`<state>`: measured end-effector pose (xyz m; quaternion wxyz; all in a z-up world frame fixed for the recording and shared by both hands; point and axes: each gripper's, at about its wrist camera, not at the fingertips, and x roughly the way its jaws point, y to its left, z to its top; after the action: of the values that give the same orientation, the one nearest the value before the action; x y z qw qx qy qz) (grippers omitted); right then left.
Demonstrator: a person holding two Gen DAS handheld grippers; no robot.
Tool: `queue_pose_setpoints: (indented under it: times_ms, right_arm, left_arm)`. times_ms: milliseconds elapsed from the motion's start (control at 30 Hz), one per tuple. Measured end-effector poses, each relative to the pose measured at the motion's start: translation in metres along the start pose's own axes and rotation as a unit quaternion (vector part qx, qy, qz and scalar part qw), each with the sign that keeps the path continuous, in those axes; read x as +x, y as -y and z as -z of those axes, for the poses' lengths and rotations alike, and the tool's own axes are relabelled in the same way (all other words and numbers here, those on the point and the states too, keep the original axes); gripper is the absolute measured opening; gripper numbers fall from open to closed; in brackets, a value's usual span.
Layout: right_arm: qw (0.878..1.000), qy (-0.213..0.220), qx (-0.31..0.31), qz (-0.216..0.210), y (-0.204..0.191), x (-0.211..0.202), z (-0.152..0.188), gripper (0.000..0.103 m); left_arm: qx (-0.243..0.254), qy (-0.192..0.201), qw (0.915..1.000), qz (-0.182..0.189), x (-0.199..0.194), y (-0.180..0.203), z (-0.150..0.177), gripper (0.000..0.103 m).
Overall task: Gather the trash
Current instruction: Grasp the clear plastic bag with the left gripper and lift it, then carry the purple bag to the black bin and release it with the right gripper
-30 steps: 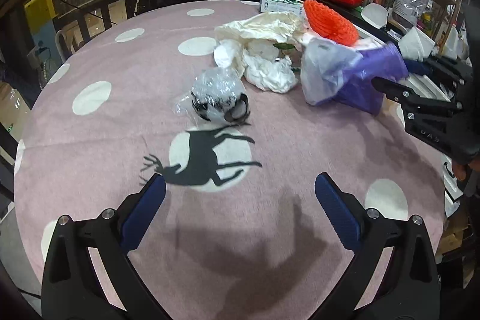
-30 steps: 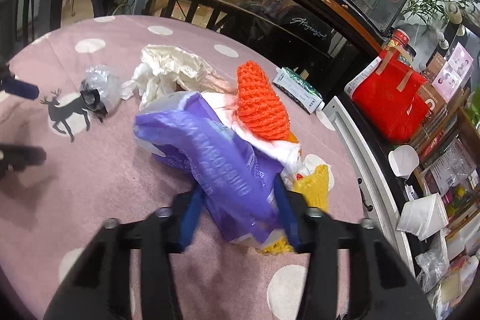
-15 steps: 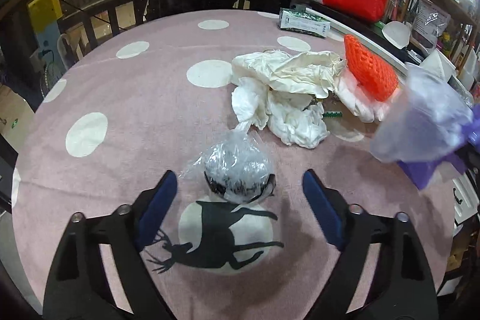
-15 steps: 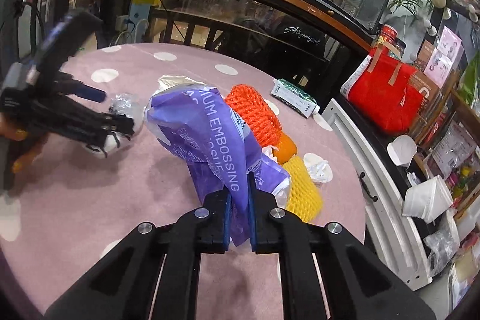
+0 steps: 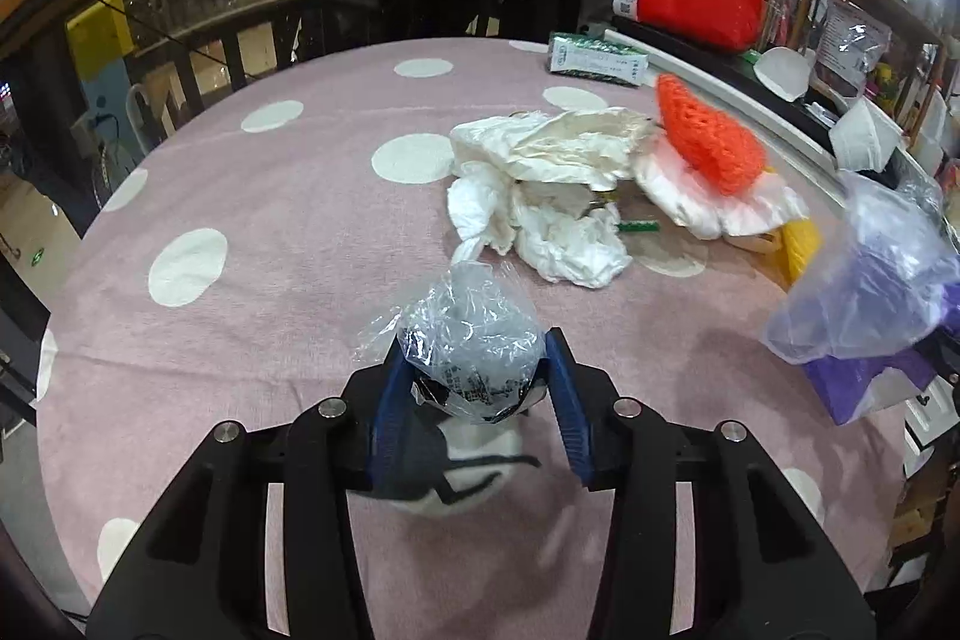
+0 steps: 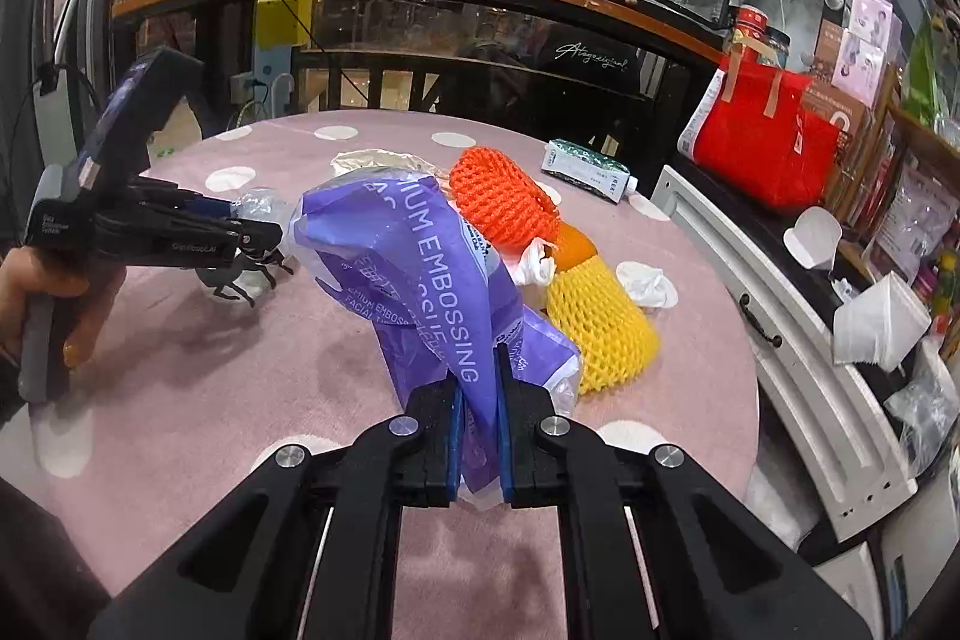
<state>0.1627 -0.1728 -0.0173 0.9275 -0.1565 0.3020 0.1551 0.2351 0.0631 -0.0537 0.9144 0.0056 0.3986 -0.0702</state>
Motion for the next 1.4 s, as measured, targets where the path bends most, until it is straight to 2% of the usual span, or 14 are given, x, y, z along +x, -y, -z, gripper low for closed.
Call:
queue_pose_setpoints:
  times_ms: [200, 433, 667, 867, 1067, 1233, 1400]
  right_arm:
    - [0.999, 0.003, 0.039, -0.008, 0.010, -0.015, 0.013, 0.009]
    - [0.998, 0.006, 0.069, -0.006, 0.020, -0.038, 0.033, 0.009]
    - [0.994, 0.010, 0.101, 0.037, 0.049, -0.063, 0.051, 0.009]
    - [0.986, 0.002, 0.142, 0.086, 0.083, -0.078, 0.075, 0.009]
    - [0.972, -0.019, 0.176, 0.156, 0.120, -0.085, 0.107, 0.009]
    - [0.947, -0.075, 0.237, 0.201, 0.165, -0.067, 0.150, 0.009]
    - [0.920, -0.156, 0.303, 0.194, 0.198, -0.024, 0.200, 0.009]
  left_arm:
    - [0.009, 0.034, 0.9994, 0.002, -0.030, 0.020, 0.014, 0.044]
    - [0.021, 0.053, 0.9979, 0.031, -0.060, 0.051, 0.028, 0.044]
    - [0.042, 0.071, 0.9950, 0.058, -0.080, 0.085, 0.037, 0.044]
    - [0.060, 0.068, 0.9920, 0.087, -0.084, 0.113, 0.043, 0.044]
    - [0.084, 0.062, 0.9878, 0.116, -0.083, 0.143, 0.048, 0.045]
    - [0.103, 0.054, 0.9831, 0.141, -0.080, 0.169, 0.050, 0.044]
    - [0.126, 0.051, 0.9781, 0.158, -0.077, 0.194, 0.052, 0.045]
